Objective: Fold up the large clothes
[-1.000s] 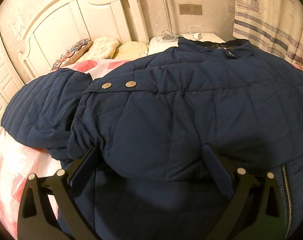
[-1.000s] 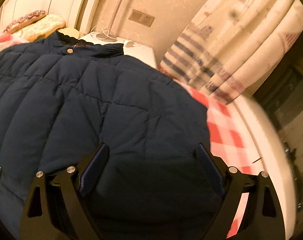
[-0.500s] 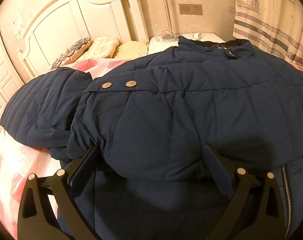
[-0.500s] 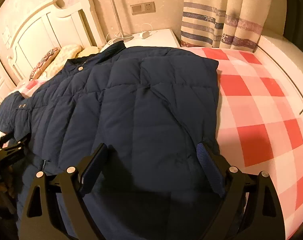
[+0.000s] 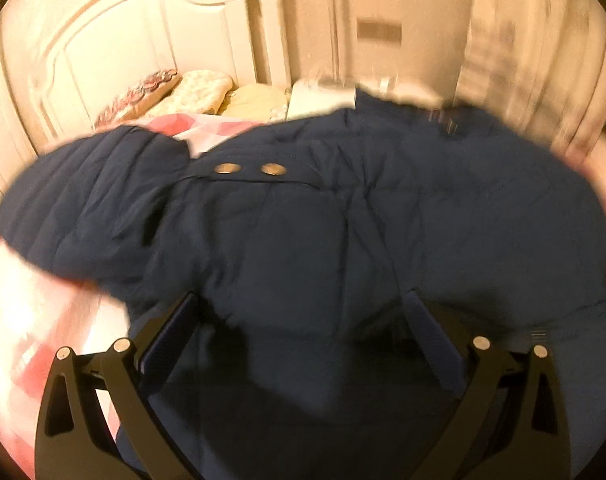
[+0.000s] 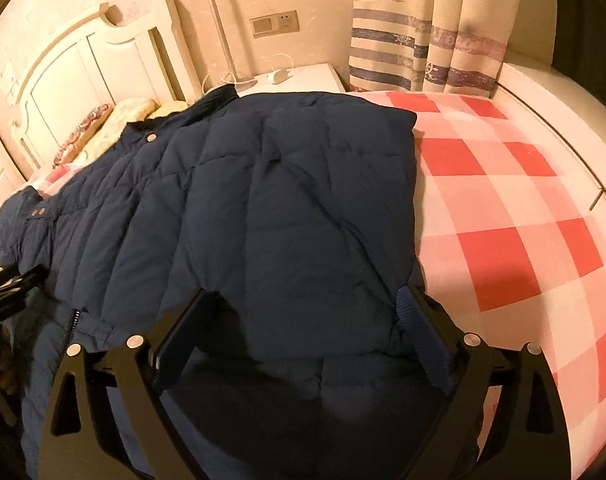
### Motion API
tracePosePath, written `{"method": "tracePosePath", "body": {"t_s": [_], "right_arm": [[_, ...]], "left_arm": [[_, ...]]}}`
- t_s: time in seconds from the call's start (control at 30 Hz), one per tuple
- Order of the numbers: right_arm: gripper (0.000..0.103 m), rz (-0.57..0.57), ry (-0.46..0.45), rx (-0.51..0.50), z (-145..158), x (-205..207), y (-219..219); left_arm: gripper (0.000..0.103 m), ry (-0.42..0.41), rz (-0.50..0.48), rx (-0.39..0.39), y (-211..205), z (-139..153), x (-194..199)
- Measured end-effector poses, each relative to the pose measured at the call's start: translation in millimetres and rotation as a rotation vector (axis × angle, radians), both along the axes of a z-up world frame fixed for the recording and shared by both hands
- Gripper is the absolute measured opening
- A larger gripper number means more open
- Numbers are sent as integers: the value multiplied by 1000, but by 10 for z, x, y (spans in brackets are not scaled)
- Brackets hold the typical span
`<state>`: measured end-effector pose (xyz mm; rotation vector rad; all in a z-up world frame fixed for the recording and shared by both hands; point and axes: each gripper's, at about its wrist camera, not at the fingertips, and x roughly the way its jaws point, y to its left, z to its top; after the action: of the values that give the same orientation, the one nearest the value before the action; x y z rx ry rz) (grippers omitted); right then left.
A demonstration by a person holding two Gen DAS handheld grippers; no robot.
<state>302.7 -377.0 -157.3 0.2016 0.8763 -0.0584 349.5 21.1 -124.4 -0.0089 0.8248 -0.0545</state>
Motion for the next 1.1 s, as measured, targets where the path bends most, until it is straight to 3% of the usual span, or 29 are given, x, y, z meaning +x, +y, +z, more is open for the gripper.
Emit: {"method": "tracePosePath", "body": {"t_s": [0.07,0.23,0.33,0.4,0.43,0.57,0.67,0.9,0.93,0.97,1.0,1.07,1.1], "right_arm": [[90,6,0,-7,9,-21,3],[90,-49,-46,-57,232,-182,206],[90,39,-102,-82,422,-278,589],[90,123,-144,-130,522,-360,911],[90,178,-172,-151,571,-407,1102],[90,264,-201,-183,789,-439,1528],[90,229,-301,-215,1256,-485,1568],[90,17,-626,-378,2740,-765,1265],[90,-7,-658,-402,2910,-826,1230],[90,-25,-685,-419,3054,-891,1197],[90,-51,-717,-443,3232,-981,1155],[95,-95,-757,-493,3451,-1115,1108],[96,-120,-781,-520,3554,-1202,1084]], "left_arm": [[101,-38,42,-110,334,136,-161],[100,-85,332,-347,1797,212,-373],[91,-69,507,-499,2712,114,-324],[89,-88,553,-627,3212,87,-252],[89,-90,577,-649,3361,88,-212],[89,-76,638,-671,3820,78,65],[89,-80,674,-662,3938,68,260],[89,-80,722,-580,3773,65,659],[80,-81,722,-562,3729,65,683],[59,-73,712,-537,3682,60,706],[50,-57,703,-510,3640,46,717],[16,-50,675,-514,3598,44,712],[10,-64,658,-532,3566,60,663]]}}
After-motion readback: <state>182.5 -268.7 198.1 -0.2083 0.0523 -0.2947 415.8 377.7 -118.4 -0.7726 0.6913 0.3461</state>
